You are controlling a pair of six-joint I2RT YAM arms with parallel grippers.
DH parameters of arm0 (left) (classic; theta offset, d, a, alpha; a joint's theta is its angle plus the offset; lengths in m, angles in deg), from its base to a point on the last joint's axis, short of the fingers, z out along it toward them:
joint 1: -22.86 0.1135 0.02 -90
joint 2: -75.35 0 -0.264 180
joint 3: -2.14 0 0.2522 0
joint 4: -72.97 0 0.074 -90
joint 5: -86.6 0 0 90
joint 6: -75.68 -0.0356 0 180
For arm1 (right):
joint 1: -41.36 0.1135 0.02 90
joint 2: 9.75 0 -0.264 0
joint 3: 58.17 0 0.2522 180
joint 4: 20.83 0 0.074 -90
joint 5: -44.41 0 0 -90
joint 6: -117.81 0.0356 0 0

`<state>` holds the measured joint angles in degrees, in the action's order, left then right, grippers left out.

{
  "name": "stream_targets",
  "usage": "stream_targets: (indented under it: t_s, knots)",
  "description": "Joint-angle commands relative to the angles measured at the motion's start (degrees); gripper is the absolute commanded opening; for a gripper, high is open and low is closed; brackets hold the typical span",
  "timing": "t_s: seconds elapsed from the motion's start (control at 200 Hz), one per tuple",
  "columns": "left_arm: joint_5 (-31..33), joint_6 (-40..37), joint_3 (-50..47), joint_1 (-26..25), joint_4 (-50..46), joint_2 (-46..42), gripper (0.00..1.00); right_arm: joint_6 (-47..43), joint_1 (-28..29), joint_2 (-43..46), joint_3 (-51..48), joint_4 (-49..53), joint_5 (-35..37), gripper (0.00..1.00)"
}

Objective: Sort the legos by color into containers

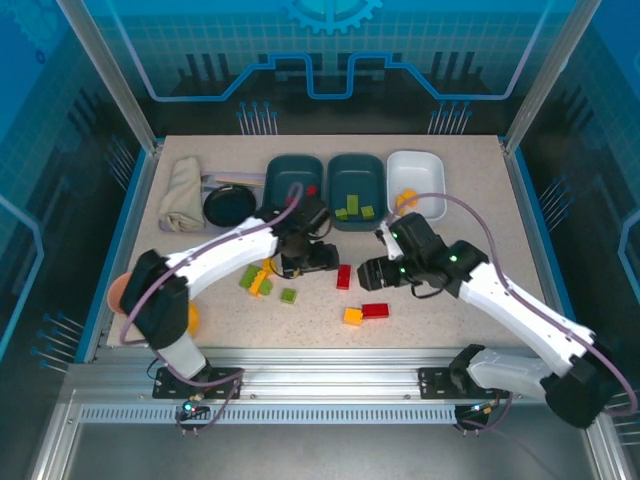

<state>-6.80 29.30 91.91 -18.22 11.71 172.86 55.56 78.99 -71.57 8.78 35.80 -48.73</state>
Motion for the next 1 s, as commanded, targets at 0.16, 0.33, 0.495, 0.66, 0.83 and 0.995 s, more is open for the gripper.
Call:
stream_targets:
  t_s: [0.16, 0.33, 0.495, 0.66, 0.83, 0.995]
  knots:
    - [2.0, -0.9, 13.0, -4.2, 0.4, 16.1, 0.8, 5.0, 0.3, 11.1, -5.5, 6.7, -3.6, 0.79]
    - [5.5, -2.4, 18.1, -4.3, -2.4, 22.5, 0.73, 5.7, -0.7, 14.1, -5.6, 8.5, -1.9, 0.79]
    - [7.9, -3.9, 21.0, -5.9, -5.6, 25.7, 0.62, 5.0, -3.0, 14.5, -5.7, 8.0, -2.7, 0.79]
    - [9.7, -3.0, 20.4, -6.9, -6.6, 27.3, 0.55, 4.6, -4.5, 13.3, -5.5, 6.2, -4.2, 0.78]
    - [10.6, -4.0, 19.8, -7.0, -5.8, 27.4, 0.35, 4.5, -4.8, 11.8, -5.2, 4.7, -4.8, 0.77]
    - [11.4, -4.4, 20.9, -6.8, -6.6, 26.1, 0.28, 4.3, -4.8, 10.9, -4.2, 4.2, -5.3, 0.77]
